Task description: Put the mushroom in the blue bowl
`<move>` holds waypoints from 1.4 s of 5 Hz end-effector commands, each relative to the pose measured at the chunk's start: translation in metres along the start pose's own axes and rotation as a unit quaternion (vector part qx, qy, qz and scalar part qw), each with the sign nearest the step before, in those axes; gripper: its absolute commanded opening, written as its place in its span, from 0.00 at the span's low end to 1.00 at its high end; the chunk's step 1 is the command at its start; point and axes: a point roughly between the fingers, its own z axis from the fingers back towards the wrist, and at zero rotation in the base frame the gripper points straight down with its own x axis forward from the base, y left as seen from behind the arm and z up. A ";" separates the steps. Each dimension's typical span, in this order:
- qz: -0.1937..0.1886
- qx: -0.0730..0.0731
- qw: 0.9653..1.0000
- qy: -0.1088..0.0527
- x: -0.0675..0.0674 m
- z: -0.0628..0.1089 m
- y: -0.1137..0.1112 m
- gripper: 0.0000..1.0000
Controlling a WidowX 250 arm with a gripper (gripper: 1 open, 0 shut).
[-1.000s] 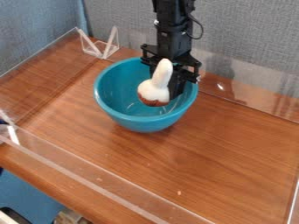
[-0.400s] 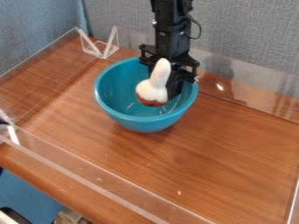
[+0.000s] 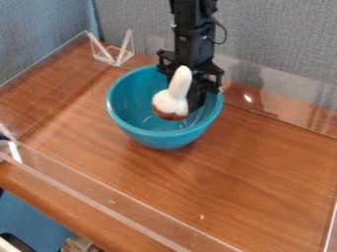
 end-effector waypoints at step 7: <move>0.003 0.013 0.999 -0.032 0.014 0.017 0.018 0.00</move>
